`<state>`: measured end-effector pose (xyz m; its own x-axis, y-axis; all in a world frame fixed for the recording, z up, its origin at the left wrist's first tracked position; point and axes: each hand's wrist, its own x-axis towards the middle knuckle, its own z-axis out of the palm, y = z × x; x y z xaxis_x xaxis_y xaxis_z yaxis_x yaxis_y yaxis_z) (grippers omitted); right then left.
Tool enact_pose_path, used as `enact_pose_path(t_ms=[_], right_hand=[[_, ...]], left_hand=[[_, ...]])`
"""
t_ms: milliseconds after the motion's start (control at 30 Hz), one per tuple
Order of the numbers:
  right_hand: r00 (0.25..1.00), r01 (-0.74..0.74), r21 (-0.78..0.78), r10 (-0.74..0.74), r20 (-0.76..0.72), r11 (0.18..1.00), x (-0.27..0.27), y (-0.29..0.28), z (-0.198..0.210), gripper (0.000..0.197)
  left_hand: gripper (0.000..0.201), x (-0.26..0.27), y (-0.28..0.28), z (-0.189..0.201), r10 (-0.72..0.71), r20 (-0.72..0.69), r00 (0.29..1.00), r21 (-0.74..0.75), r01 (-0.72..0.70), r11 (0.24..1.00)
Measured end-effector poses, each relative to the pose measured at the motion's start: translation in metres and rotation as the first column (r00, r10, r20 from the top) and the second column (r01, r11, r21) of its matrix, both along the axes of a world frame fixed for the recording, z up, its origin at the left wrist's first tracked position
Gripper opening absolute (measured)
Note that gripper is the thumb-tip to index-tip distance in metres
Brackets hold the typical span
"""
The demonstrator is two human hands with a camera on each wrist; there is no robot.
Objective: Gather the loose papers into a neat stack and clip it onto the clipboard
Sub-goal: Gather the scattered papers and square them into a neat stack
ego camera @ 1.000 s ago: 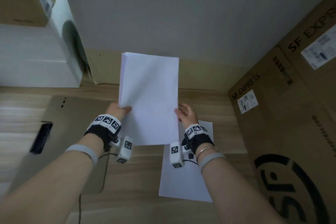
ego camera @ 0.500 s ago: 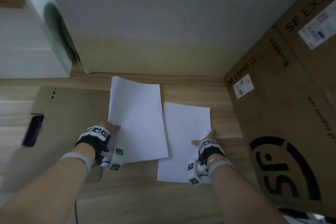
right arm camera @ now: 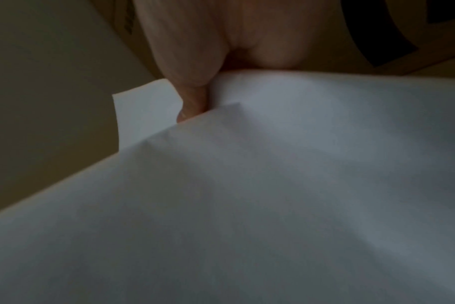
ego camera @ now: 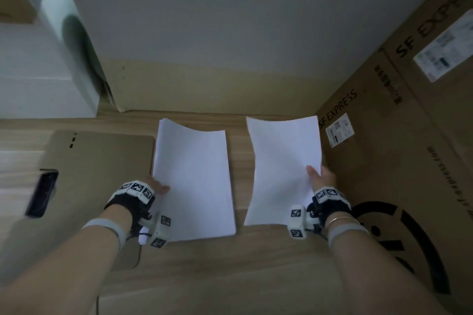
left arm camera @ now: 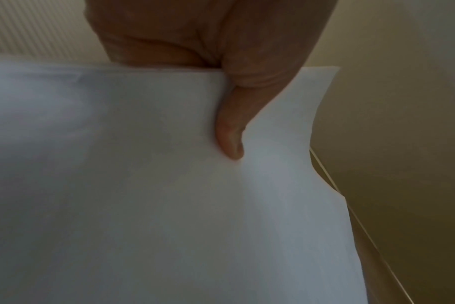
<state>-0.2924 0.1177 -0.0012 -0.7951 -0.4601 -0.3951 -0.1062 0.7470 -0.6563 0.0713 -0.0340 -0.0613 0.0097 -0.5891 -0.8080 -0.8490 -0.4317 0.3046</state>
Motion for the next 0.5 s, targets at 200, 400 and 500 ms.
enact_pose_path(t_ms=[200,400,500], right_hand=[[0.987,-0.123,-0.057,0.128,0.095,0.991,0.057,-0.05,-0.022,0.04],[0.958,-0.271,0.083,0.26,0.125,0.959,0.12,-0.082,-0.057,0.044],[0.945,-0.323,0.129,0.313,0.094,0.938,0.14,-0.093,-0.063,0.04]], left_hand=[[0.069,0.0,-0.003,-0.006,0.022,-0.055,0.998,0.023,-0.021,1.0],[0.072,0.008,-0.011,-0.027,0.116,-0.254,0.96,-0.005,-0.121,0.993],[0.074,0.011,-0.009,-0.023,0.14,-0.258,0.956,0.026,-0.138,0.99]])
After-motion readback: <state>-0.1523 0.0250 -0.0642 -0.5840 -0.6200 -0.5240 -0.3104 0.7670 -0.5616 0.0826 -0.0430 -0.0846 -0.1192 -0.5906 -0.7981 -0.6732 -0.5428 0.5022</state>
